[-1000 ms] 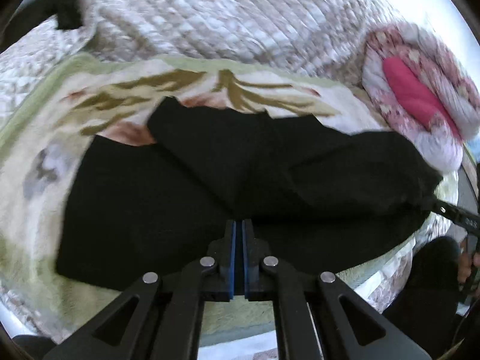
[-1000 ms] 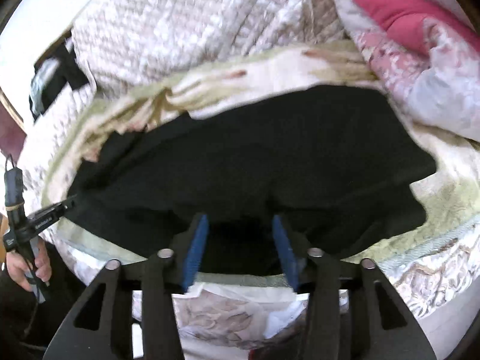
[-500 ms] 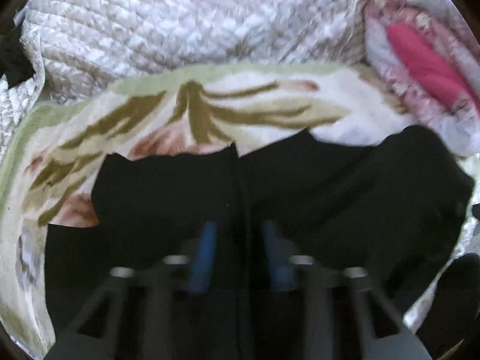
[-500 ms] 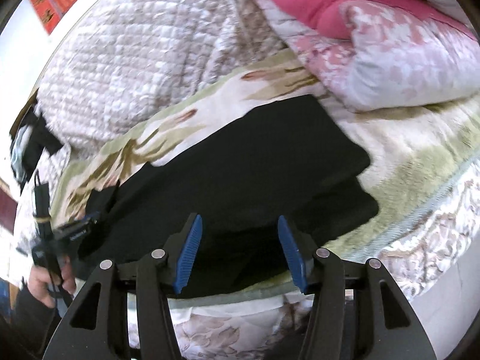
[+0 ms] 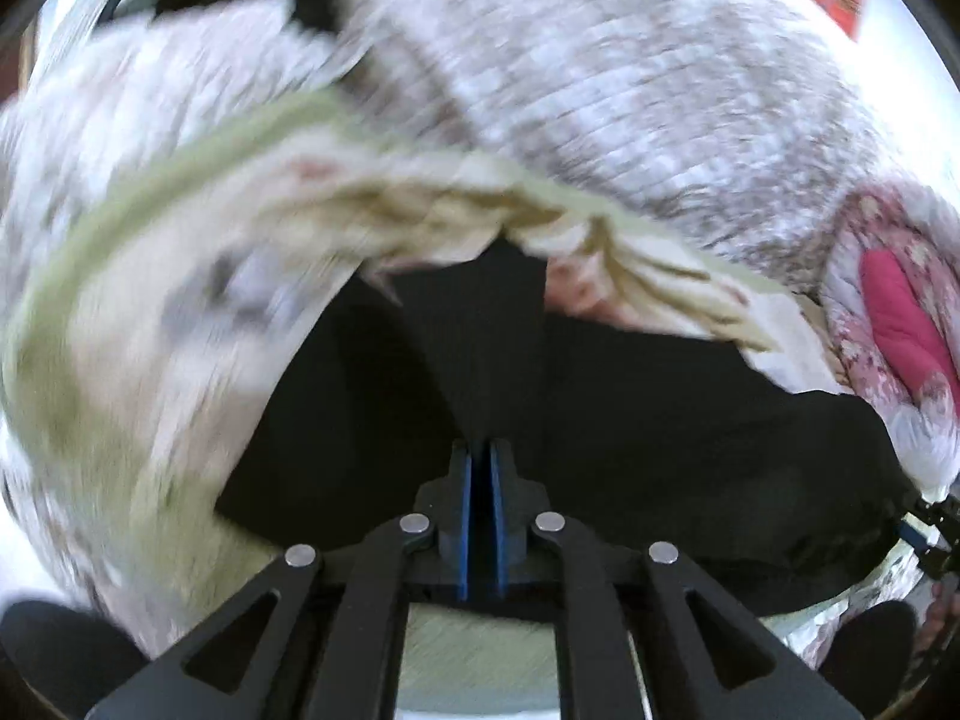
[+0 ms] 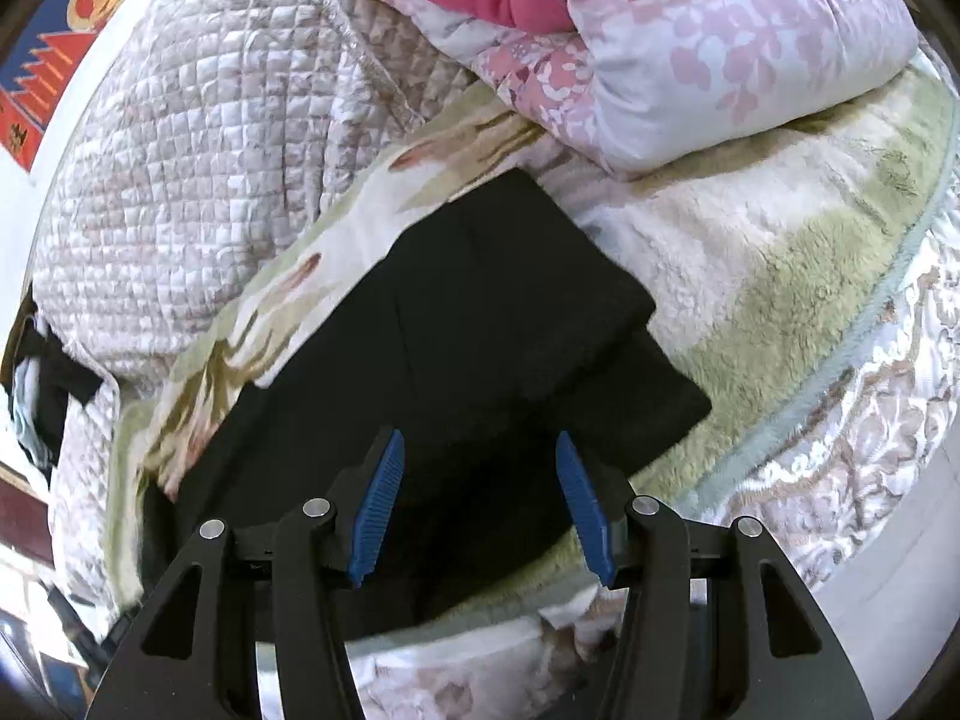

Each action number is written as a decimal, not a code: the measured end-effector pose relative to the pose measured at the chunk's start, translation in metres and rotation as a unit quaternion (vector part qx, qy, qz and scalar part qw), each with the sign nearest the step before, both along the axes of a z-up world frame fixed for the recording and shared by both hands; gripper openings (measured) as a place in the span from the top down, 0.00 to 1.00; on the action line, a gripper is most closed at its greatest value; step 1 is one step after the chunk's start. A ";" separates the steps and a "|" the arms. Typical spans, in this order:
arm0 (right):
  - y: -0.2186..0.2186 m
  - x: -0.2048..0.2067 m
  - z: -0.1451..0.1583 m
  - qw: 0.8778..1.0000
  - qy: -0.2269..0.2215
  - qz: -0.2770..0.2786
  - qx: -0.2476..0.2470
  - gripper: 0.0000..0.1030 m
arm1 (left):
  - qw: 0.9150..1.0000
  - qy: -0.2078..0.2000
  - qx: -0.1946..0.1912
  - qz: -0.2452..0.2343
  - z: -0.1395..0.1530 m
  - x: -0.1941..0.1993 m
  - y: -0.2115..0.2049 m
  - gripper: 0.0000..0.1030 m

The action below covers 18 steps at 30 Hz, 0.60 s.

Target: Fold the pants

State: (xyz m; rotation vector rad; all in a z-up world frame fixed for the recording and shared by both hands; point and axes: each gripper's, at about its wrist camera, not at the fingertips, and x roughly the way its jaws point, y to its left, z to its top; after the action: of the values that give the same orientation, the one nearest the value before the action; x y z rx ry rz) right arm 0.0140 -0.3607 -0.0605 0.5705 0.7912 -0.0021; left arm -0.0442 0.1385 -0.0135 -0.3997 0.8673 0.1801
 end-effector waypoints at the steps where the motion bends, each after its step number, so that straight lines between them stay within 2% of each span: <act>1: -0.001 0.001 0.001 1.000 -0.003 -0.003 -0.002 0.48 | 1.000 0.009 -0.023 0.006 -0.006 -0.002 0.006 0.87; 5: -0.005 0.005 0.003 1.000 -0.008 -0.016 -0.010 0.48 | 0.997 0.004 -0.080 0.023 -0.015 -0.005 0.019 0.72; 7: -0.008 0.007 0.003 1.000 -0.008 -0.022 -0.011 0.48 | 0.995 -0.003 -0.090 0.033 -0.015 -0.004 0.022 0.59; 9: -0.010 0.010 0.003 1.000 -0.008 -0.024 -0.011 0.48 | 0.994 -0.004 -0.101 0.049 -0.018 0.000 0.028 0.57; 12: -0.013 0.013 0.001 0.999 -0.007 -0.032 -0.006 0.48 | 0.987 0.001 -0.145 0.067 -0.029 0.002 0.037 0.57; 14: -0.015 0.015 -0.001 0.999 -0.006 -0.038 -0.008 0.49 | 0.988 -0.006 -0.137 0.066 -0.028 0.004 0.035 0.58; 16: -0.016 0.018 -0.001 0.999 -0.006 -0.040 -0.008 0.58 | 0.990 -0.010 -0.125 0.058 -0.028 0.011 0.032 0.62; 17: -0.017 0.019 -0.001 0.999 -0.005 -0.043 -0.008 0.65 | 0.991 -0.009 -0.122 0.059 -0.028 0.015 0.032 0.68; 18: -0.018 0.021 0.000 0.999 -0.005 -0.045 -0.009 0.76 | 0.991 -0.003 -0.118 0.064 -0.029 0.019 0.033 0.87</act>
State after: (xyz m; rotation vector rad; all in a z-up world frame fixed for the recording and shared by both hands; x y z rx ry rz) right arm 0.0348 -0.3790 -0.0607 0.5873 0.7547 -0.0890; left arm -0.0254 0.1717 -0.0424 -0.6769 0.8604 0.1951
